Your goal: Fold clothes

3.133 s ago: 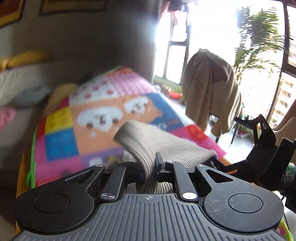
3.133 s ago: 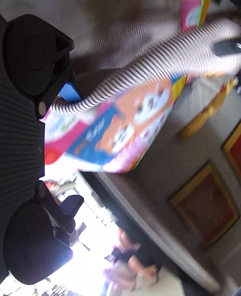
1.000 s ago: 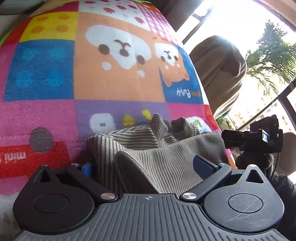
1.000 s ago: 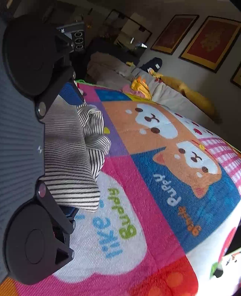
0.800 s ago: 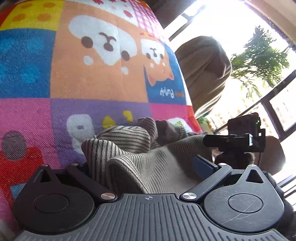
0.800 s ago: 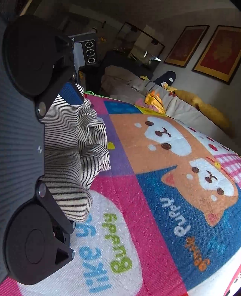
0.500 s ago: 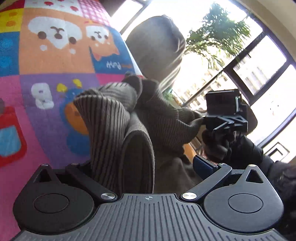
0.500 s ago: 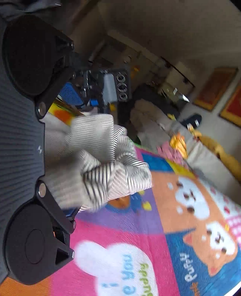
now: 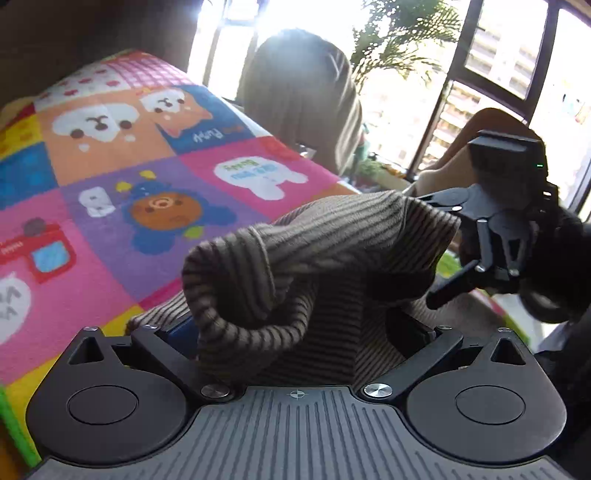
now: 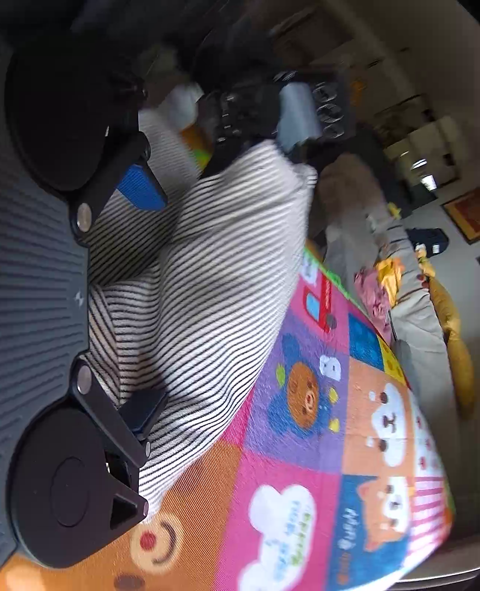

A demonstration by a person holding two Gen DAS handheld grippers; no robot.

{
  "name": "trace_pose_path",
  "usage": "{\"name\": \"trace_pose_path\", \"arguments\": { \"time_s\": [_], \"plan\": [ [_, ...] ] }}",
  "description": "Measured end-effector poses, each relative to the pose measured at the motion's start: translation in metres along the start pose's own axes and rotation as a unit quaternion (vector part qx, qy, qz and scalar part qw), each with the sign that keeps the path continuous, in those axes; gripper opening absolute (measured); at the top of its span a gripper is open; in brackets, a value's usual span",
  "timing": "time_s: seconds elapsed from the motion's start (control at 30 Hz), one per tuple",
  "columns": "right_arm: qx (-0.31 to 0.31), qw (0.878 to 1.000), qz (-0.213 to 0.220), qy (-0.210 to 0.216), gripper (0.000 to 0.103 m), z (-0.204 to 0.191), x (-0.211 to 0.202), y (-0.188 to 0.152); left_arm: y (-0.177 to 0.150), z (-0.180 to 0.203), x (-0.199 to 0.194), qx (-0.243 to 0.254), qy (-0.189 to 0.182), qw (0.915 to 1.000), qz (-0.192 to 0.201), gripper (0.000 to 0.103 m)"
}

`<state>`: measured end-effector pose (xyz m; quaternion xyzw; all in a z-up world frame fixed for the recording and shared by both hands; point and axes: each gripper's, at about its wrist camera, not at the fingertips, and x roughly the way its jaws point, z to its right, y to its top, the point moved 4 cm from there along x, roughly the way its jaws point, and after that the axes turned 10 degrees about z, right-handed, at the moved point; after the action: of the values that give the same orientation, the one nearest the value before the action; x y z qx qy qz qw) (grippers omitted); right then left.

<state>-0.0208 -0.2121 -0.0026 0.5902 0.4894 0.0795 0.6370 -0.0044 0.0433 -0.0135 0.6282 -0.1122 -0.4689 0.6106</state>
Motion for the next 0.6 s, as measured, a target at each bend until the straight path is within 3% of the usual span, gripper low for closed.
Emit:
{"name": "trace_pose_path", "arguments": {
  "time_s": [0.07, 0.13, 0.2, 0.27, 0.33, 0.4, 0.53, 0.6],
  "plan": [
    [-0.094, 0.992, -0.002, -0.089, 0.103, -0.021, 0.003, -0.01, -0.005, 0.003, 0.0, 0.035, 0.059, 0.9976, -0.01, 0.103],
    [-0.187, 0.964, -0.01, -0.19, 0.103, -0.039, 0.012, -0.021, -0.011, 0.003, 0.001, 0.056, 0.099, 0.9933, -0.021, 0.103],
    [-0.247, 0.939, 0.004, -0.241, 0.103, -0.049, 0.018, -0.03, -0.017, 0.002, 0.003, 0.064, 0.124, 0.9896, -0.032, 0.103],
    [-0.249, 0.933, 0.024, -0.258, 0.103, -0.052, 0.015, -0.032, -0.021, 0.002, 0.004, 0.065, 0.138, 0.9879, -0.025, 0.103],
    [-0.243, 0.934, 0.044, -0.26, 0.103, -0.052, 0.01, -0.032, -0.016, 0.007, -0.001, 0.062, 0.129, 0.9897, 0.009, 0.103],
    [-0.263, 0.926, 0.053, -0.266, 0.103, -0.057, 0.006, -0.034, -0.01, 0.012, -0.006, 0.062, 0.121, 0.9898, 0.043, 0.103],
    [-0.333, 0.891, 0.058, -0.303, 0.103, -0.068, 0.004, -0.037, 0.01, 0.029, -0.018, 0.138, 0.129, 0.9778, 0.09, 0.103],
    [-0.338, 0.884, 0.058, -0.317, 0.103, -0.07, 0.011, -0.033, 0.015, 0.035, -0.024, 0.162, 0.129, 0.9737, 0.094, 0.101]
  ]
}}
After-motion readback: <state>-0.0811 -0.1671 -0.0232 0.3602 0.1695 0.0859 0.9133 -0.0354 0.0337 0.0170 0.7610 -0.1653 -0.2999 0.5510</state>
